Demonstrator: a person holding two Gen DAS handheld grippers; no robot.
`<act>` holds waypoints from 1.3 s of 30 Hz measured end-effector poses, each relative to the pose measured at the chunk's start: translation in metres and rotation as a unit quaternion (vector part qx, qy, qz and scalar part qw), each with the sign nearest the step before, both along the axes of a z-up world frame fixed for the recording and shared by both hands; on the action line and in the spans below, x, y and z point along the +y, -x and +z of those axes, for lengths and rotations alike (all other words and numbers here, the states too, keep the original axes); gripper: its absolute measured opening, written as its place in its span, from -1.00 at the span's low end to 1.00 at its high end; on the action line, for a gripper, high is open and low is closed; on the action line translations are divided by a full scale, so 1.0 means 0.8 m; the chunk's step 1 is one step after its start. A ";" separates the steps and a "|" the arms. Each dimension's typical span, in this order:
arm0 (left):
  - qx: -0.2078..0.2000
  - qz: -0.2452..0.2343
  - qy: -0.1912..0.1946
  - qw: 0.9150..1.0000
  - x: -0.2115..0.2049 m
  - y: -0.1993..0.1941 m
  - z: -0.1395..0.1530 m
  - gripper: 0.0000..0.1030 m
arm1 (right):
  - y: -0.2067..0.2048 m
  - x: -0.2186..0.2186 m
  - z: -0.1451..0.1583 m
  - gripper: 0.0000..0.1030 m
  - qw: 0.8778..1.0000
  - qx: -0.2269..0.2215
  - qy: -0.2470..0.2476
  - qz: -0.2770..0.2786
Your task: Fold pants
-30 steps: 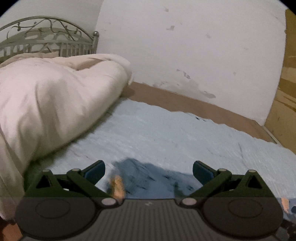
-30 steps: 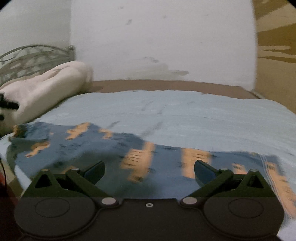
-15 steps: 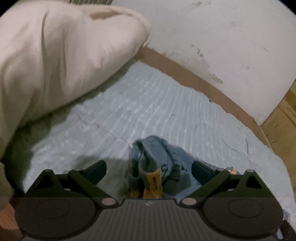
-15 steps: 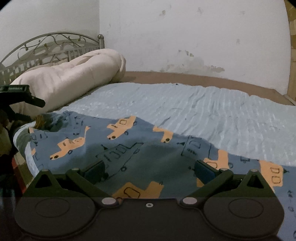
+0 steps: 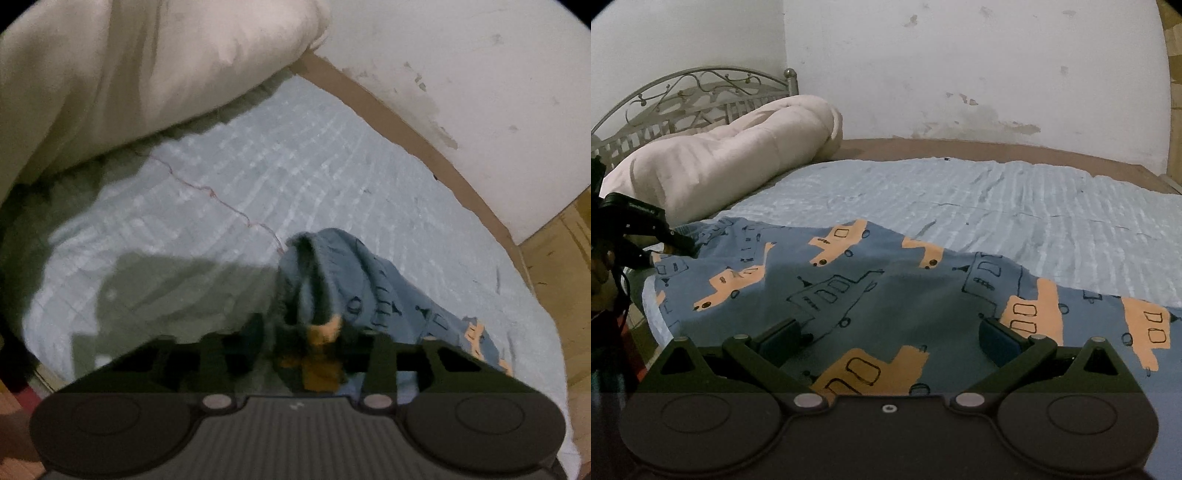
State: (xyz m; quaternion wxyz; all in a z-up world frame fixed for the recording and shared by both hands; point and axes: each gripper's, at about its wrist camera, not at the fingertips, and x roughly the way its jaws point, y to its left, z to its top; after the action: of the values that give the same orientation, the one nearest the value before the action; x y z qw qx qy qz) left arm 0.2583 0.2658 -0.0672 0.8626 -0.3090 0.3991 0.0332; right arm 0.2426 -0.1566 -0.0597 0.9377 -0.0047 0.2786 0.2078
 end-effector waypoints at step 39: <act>-0.103 -0.007 -0.270 0.957 -0.160 0.037 0.085 0.99 | 0.026 -0.018 -0.007 0.99 0.993 -0.082 0.069 -0.059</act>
State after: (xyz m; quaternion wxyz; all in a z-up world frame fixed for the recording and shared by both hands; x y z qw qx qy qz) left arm 0.2283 0.1381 0.0009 0.9506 -0.0634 0.2864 0.1015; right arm 0.2220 -0.1713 -0.0651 0.9654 -0.0696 0.2141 0.1318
